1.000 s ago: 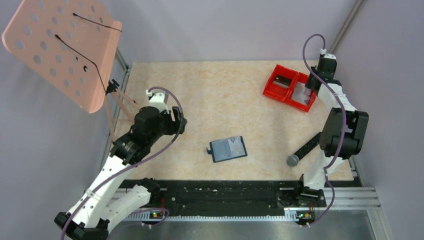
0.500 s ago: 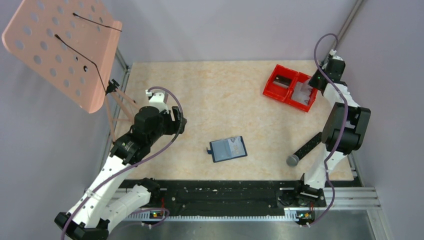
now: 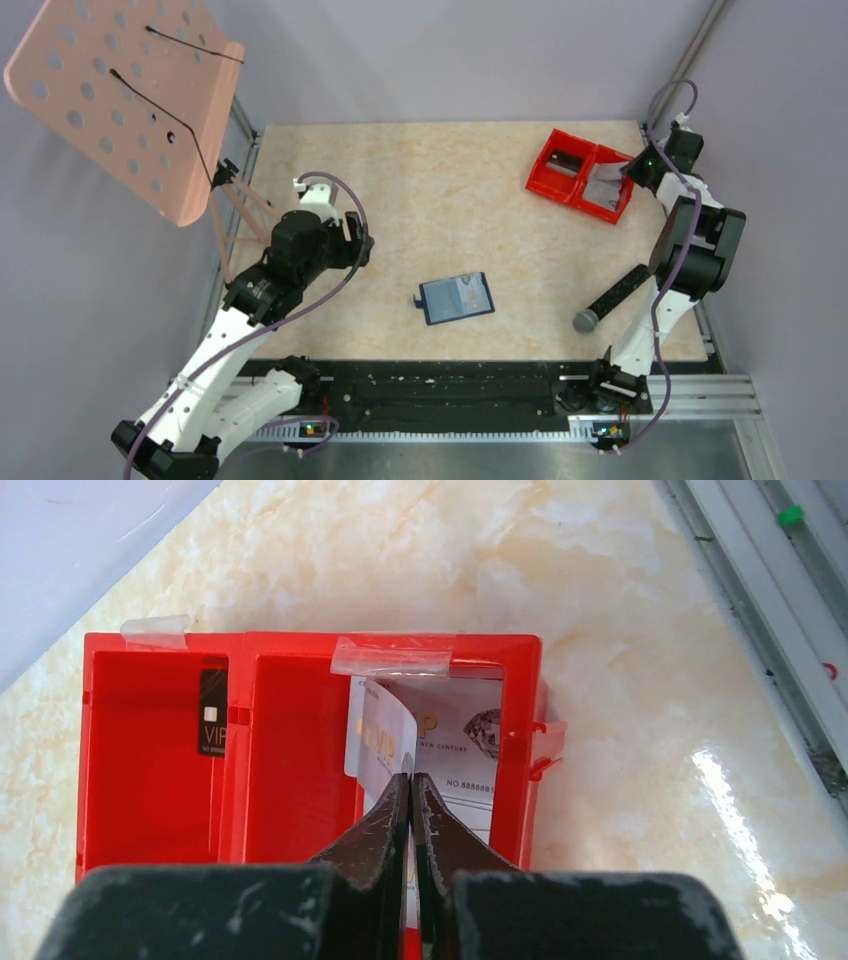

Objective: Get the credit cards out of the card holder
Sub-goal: Place the credit card in the storage box.

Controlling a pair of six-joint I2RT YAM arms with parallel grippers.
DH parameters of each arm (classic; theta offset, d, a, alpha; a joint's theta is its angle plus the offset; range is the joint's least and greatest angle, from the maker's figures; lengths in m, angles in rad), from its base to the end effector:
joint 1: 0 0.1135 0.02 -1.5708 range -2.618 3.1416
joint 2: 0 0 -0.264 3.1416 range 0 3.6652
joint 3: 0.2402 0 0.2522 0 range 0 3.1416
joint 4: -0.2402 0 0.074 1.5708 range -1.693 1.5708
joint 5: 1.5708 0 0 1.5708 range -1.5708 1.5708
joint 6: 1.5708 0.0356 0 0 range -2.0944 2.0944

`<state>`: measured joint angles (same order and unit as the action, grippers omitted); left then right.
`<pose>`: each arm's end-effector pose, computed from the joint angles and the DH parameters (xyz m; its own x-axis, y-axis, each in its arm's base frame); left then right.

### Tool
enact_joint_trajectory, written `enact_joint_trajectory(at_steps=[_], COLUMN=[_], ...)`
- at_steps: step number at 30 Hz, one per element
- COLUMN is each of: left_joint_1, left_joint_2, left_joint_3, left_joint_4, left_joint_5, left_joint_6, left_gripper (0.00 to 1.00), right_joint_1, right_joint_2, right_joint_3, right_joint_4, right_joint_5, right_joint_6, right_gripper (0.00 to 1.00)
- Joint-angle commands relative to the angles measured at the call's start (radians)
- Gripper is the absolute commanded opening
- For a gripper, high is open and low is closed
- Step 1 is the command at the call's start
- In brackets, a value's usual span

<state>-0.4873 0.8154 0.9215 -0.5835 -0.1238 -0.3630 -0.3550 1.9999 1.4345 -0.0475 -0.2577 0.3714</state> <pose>0.1552 -0.0773 0.3411 -0.5101 -0.1284 -0.8505 0.1996 0.9441 -0.2623 0.4321 -0.1505 0.2106 -0.4515 0.5417 -0.7090 0.3268 0.8398 0.4335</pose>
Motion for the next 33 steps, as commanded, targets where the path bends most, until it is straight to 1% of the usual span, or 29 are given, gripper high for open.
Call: enact_joint_trajectory(at_steps=[1,7,11,16,23,33], left_joint_1=[0.007,0.01,0.009,0.009,0.011,0.012], left_joint_2=[0.009,0.011,0.013,0.012,0.008,0.0], left_joint_3=[-0.005,-0.006,-0.005,-0.004,-0.006,-0.007], left_joint_4=[0.051,0.051,0.052,0.051,0.051,0.049], left_joint_5=[0.006,0.006,0.01,0.009,0.013,0.016], left_joint_6=[0.009,0.009,0.01,0.01,0.01,0.008], left_gripper=[0.72,0.72,0.72,0.72,0.72,0.72], right_joint_1=[-0.003,-0.003,-0.003,-0.002,-0.003,-0.003], right_joint_2=[0.026,0.046,0.057,0.058,0.059,0.056], right_joint_3=[0.029,0.019,0.017,0.023,0.056,0.119], right_joint_4=[0.068,0.092,0.092,0.091,0.054,-0.023], right_joint_5=[-0.02,0.015,0.042,0.059,0.081,0.103], right_joint_6=[0.031,0.064,0.081,0.083,0.084,0.092], right_gripper=[0.0,0.0,0.07,0.12,0.21,0.26])
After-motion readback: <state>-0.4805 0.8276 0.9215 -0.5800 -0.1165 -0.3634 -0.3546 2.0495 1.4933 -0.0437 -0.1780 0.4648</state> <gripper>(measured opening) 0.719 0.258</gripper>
